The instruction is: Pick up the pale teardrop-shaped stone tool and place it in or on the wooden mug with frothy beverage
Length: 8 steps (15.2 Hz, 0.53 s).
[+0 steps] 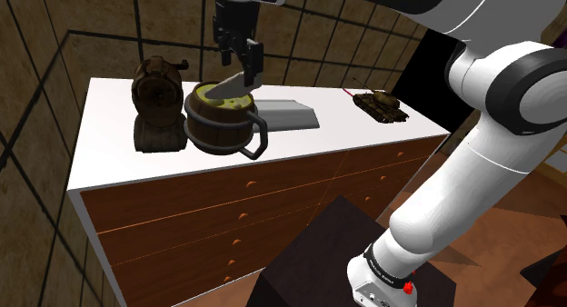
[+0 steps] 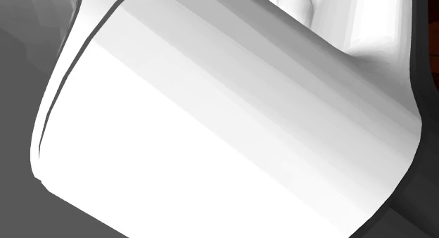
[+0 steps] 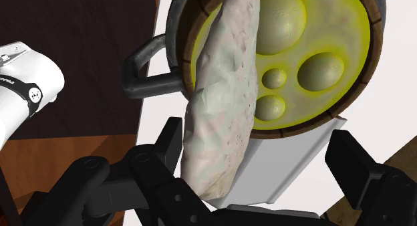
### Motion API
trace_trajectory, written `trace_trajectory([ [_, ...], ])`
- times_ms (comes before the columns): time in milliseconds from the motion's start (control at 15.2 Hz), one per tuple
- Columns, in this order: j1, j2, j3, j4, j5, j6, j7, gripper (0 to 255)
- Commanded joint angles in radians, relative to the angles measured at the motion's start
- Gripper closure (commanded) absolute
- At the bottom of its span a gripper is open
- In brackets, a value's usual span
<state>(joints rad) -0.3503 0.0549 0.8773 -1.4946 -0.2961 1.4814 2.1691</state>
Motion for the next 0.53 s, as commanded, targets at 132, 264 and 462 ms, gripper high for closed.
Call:
trace_trajectory([
  [132, 0.032, 0.048, 0.018, 0.109, -0.039, -0.087, 0.019, 0],
  [264, 0.077, 0.104, 0.033, 0.222, -0.088, -0.173, 0.039, 0],
  [462, 0.079, 0.103, 0.031, 0.221, -0.088, -0.172, 0.038, 0],
])
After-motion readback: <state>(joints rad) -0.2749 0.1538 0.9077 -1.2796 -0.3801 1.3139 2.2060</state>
